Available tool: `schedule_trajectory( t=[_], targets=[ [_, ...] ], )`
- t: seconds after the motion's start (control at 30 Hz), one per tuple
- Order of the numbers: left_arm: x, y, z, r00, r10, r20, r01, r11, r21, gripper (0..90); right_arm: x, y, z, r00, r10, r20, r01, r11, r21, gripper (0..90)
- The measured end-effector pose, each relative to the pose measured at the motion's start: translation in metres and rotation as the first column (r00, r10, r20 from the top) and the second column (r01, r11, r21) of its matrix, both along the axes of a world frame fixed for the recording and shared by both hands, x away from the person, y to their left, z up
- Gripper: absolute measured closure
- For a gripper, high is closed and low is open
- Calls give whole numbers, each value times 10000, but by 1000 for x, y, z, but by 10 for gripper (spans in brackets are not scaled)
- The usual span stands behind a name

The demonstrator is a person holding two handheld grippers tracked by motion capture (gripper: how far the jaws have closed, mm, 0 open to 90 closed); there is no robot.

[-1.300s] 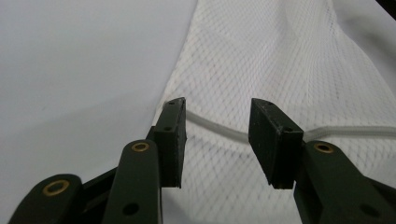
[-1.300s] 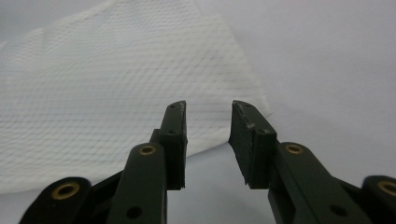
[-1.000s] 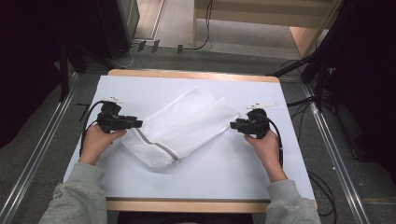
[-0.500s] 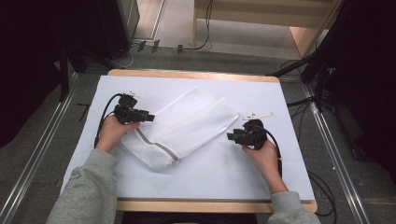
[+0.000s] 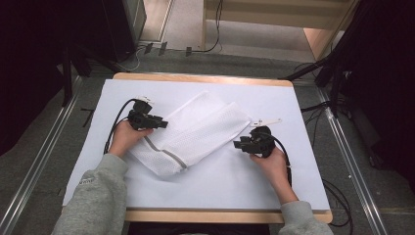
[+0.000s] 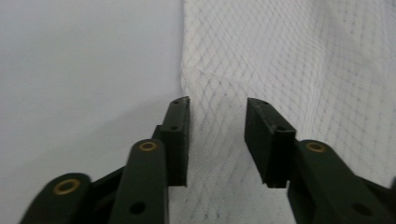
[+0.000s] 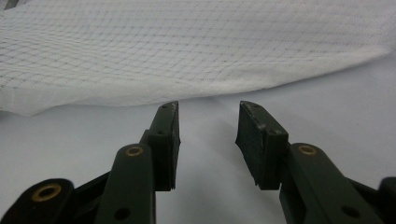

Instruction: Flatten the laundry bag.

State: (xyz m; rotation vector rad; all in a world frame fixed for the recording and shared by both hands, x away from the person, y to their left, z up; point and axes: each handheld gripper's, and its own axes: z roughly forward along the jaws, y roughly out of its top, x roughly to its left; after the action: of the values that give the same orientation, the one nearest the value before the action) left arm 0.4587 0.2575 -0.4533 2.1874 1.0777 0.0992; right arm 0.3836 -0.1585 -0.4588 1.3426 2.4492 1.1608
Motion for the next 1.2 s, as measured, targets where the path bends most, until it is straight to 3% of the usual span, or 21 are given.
schedule_trajectory(
  t=[0.13,0.17,0.4,0.7,1.2],
  targets=[
    [-2,-4,0,10000,-29,77,26,9991,423,832,2,1,-2,10000,66,-57,-66,10000,-10,606],
    [-2,-4,0,10000,-31,-57,33,9994,338,895,2,2,-2,10000,44,-67,-45,10000,-15,606],
    [-2,6,5,9984,547,-132,-547,9985,14,900,3,1,-2,10000,-1,-77,0,10000,-17,605],
    [-8,35,7,9864,1635,-193,-1642,9855,-434,900,6,5,-2,10000,61,2,-61,9999,85,616],
    [-28,63,5,9712,2347,-408,-2360,9713,-302,900,11,39,3,9980,618,125,-622,9975,326,700]
  ],
)
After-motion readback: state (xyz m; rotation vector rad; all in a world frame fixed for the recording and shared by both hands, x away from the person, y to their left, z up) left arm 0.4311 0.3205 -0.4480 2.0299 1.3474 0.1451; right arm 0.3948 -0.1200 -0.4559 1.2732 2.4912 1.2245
